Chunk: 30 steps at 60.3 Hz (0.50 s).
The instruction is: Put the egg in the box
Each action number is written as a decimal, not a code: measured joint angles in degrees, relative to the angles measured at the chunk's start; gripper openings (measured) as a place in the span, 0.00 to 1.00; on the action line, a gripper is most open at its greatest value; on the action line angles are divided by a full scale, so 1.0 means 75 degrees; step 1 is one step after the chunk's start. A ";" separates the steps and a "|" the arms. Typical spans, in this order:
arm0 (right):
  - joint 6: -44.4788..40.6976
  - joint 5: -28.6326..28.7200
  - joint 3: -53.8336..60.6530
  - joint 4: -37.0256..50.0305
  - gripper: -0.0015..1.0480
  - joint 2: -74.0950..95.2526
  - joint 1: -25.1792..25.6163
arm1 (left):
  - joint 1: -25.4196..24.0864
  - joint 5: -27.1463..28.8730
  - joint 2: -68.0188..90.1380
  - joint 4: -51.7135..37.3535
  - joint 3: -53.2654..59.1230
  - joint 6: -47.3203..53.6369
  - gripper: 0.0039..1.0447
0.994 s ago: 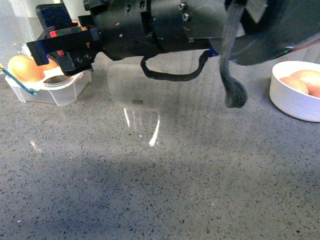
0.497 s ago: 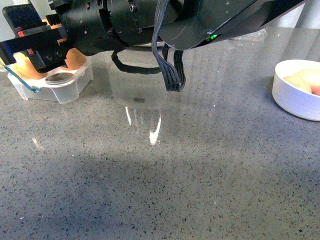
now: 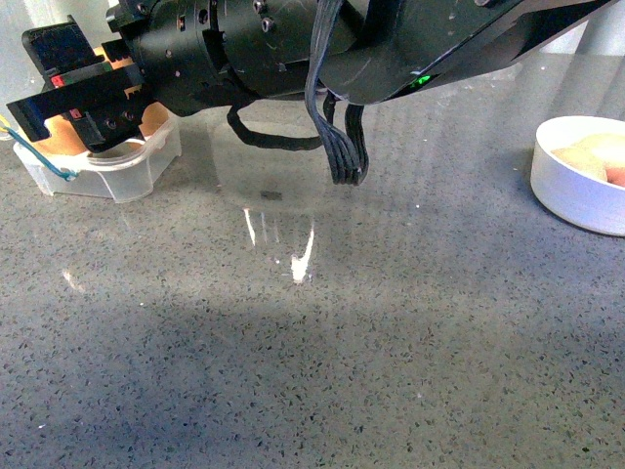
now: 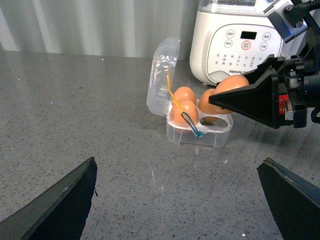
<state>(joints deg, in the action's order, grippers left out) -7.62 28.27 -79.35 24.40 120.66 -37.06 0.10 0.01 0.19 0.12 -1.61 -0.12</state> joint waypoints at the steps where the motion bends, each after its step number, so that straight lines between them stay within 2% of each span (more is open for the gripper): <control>1: 0.0000 0.0003 0.0000 -0.0009 0.46 0.0000 0.0000 | 0.0000 0.0000 0.0000 0.0000 0.0000 0.0000 0.94; 6: -0.0017 0.0009 0.0000 -0.0041 0.46 0.0026 0.0000 | 0.0000 0.0000 0.0000 0.0000 0.0000 0.0000 0.94; 25: -0.0026 0.0041 0.0000 -0.0070 0.92 0.0041 0.0000 | 0.0000 0.0000 0.0000 0.0000 0.0000 0.0000 0.94; 27: -0.0020 0.0038 0.0000 -0.0070 0.95 0.0041 0.0000 | 0.0000 0.0000 0.0000 0.0000 0.0000 0.0000 0.94; 30: -0.0023 0.0041 0.0003 -0.0067 0.93 0.0041 0.0000 | 0.0000 0.0000 0.0000 0.0000 0.0000 0.0000 0.94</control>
<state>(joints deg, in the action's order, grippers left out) -7.79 28.58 -79.33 23.90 120.97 -37.06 0.10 0.01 0.19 0.12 -1.61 -0.12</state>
